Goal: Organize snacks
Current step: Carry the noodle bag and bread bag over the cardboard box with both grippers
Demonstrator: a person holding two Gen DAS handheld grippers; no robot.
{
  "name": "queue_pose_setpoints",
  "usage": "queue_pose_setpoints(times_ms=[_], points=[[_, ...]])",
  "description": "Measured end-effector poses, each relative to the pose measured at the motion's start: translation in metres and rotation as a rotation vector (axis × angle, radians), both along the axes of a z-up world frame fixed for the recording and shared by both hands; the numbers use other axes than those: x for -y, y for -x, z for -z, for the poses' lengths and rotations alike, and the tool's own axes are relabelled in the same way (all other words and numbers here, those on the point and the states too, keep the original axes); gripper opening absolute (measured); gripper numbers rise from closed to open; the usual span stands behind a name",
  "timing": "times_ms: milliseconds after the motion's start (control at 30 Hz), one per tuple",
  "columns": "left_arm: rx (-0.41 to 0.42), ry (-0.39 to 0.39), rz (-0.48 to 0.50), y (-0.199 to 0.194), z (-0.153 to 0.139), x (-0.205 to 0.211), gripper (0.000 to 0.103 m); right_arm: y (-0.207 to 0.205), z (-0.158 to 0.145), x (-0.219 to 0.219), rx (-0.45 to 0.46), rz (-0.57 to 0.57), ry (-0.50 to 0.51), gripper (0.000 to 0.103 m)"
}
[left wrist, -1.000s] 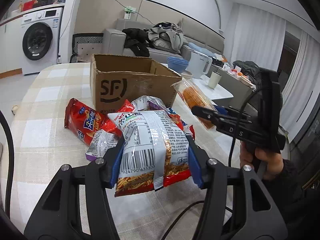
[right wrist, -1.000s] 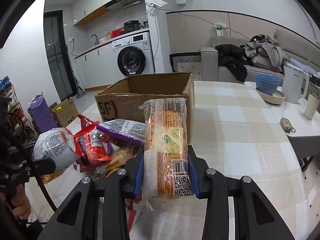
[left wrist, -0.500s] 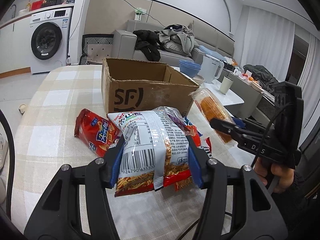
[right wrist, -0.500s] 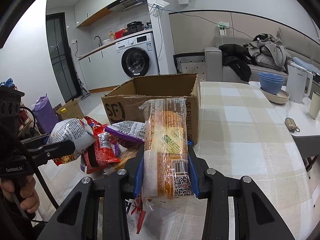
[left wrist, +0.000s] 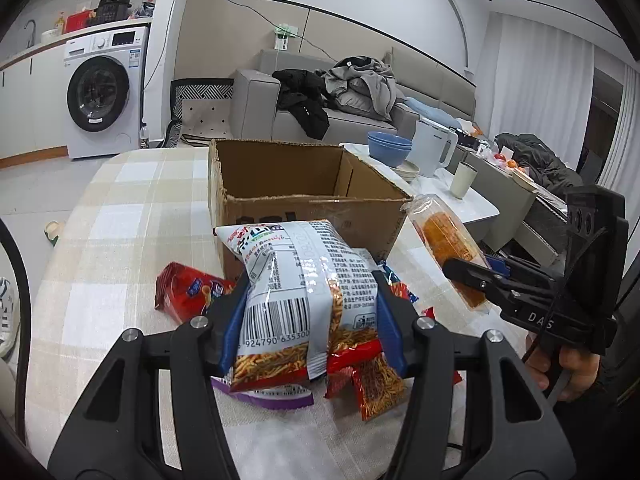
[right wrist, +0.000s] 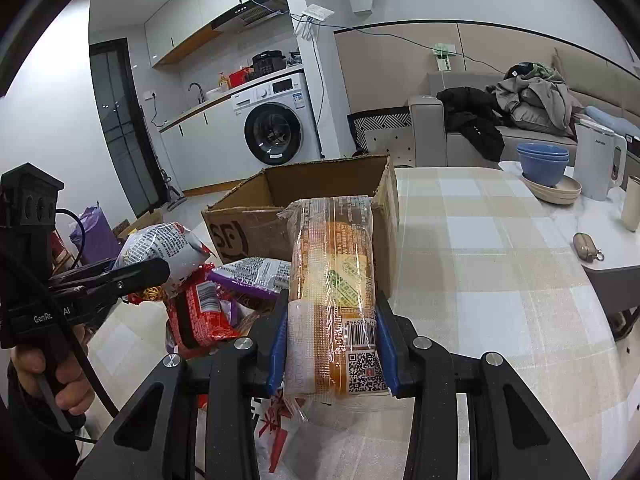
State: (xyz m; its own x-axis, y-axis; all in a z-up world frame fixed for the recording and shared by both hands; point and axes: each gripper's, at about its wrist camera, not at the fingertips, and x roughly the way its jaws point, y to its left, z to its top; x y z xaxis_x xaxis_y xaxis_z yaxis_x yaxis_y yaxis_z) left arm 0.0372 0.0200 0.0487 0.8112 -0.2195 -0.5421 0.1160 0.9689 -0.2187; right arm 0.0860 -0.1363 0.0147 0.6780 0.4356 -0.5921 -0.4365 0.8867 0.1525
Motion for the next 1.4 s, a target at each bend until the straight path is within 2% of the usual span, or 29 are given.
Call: queue_pose_setpoints(times_ms=[167,500,700,900,1400], points=[[0.027,-0.016,0.005,-0.01,-0.01,0.003,0.053,-0.006,-0.004,-0.002,0.007,0.0,-0.003,0.038],[0.069,-0.001,-0.026,-0.029,-0.029,-0.008,0.053,-0.019,-0.019,-0.016,0.034,-0.022,0.007,0.038],[0.087,-0.042,-0.054,-0.044,-0.039,-0.009,0.053,-0.033,-0.026,-0.022,0.043,-0.027,0.002,0.038],[0.094,-0.071,-0.058,-0.058,-0.045,-0.005,0.053,-0.048,-0.034,-0.027,0.046,-0.04,0.011,0.038],[0.075,-0.065,-0.04,-0.095,-0.047,-0.009,0.053,-0.07,-0.037,-0.043,0.026,-0.052,0.032,0.038]])
